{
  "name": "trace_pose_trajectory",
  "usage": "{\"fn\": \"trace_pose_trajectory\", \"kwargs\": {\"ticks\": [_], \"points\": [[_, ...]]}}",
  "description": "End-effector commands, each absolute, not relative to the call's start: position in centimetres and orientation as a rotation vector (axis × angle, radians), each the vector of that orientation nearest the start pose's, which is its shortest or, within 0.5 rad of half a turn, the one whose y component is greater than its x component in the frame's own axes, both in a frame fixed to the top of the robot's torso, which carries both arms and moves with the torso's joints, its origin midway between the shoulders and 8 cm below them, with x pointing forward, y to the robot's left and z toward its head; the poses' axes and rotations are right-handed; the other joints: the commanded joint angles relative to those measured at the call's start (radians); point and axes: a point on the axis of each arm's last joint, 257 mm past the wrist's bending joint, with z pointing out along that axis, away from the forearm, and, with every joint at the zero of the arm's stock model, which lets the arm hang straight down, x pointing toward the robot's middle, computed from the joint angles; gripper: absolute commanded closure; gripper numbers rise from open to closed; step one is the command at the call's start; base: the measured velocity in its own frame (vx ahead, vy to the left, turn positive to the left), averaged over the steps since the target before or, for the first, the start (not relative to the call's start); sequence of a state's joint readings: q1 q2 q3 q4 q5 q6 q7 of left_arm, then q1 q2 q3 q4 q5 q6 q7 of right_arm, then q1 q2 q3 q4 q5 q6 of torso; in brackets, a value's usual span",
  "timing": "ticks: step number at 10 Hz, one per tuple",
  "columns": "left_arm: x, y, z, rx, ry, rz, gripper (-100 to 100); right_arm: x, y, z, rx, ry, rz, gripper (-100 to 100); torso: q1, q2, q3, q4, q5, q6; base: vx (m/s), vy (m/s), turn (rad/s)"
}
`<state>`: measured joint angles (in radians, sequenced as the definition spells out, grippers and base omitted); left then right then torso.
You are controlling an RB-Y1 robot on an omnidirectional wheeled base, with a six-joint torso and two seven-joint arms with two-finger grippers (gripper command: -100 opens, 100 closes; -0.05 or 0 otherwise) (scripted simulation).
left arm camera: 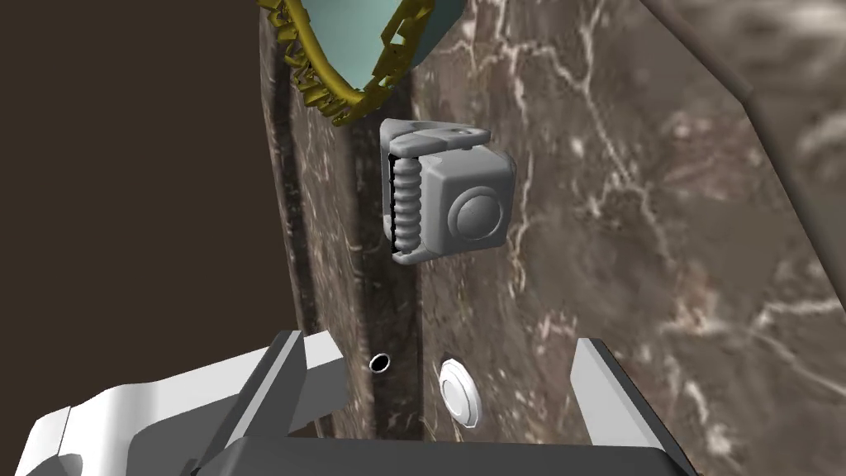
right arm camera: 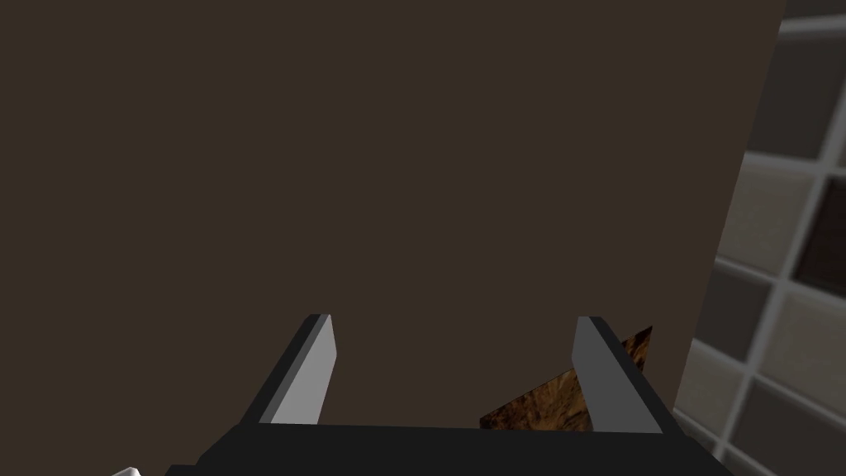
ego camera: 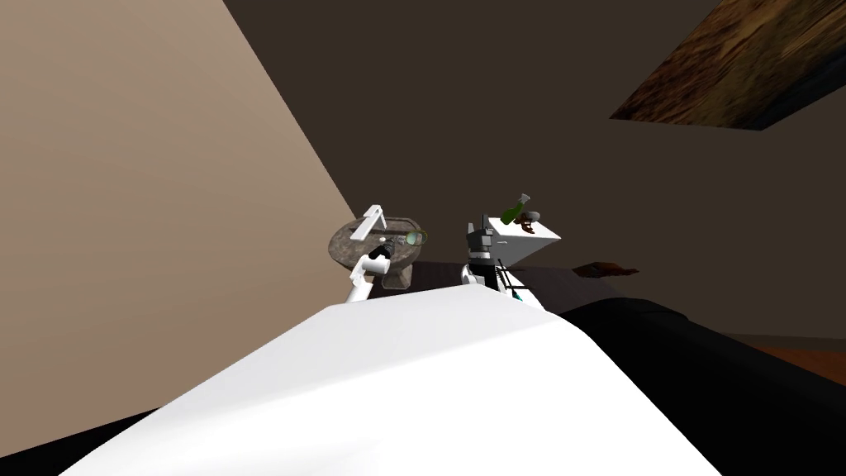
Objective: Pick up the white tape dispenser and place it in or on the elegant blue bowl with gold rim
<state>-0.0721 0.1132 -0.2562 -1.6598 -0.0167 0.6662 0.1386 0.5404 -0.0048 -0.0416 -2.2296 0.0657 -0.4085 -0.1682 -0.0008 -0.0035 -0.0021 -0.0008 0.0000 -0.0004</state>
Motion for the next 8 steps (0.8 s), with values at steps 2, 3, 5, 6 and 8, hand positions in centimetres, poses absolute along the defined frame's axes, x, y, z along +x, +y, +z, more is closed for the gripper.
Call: {"fn": "trace_pose_trajectory", "kwargs": {"ticks": [2,3,5,6,8], "points": [[51.1,11.8,-33.8,-1.467,1.838,-0.945,-100,36.1,-29.8,-3.0,0.830,0.718,1.309,0,0.000,-0.001,0.000,0.000,0.000,0.000,0.061,0.012,-0.080],[51.0,11.2,-34.1,-1.479,1.853,-0.940,-100,36.1,-29.8,-3.0,0.830,0.718,1.309,0,0.000,-0.001,0.000,0.000,0.000,0.000,0.049,0.004,-0.062],[50.9,10.5,-34.2,-1.487,1.859,-0.946,-100,36.1,-29.8,-3.1,0.830,0.718,1.309,0,-0.001,-0.001,-0.001,0.000,0.000,0.000,0.052,-0.001,-0.043],[50.9,10.3,-34.3,-1.490,1.862,-0.945,0,36.1,-29.8,-3.0,0.830,0.718,1.309,0,0.000,0.001,0.000,0.000,0.000,-0.001,0.006,0.000,0.004],[51.1,10.6,-35.2,-1.492,1.857,-0.945,-100,36.1,-29.8,-3.0,0.830,0.718,1.309,0,-0.001,0.001,0.001,0.000,0.000,0.000,0.053,-0.014,-0.019]]}}
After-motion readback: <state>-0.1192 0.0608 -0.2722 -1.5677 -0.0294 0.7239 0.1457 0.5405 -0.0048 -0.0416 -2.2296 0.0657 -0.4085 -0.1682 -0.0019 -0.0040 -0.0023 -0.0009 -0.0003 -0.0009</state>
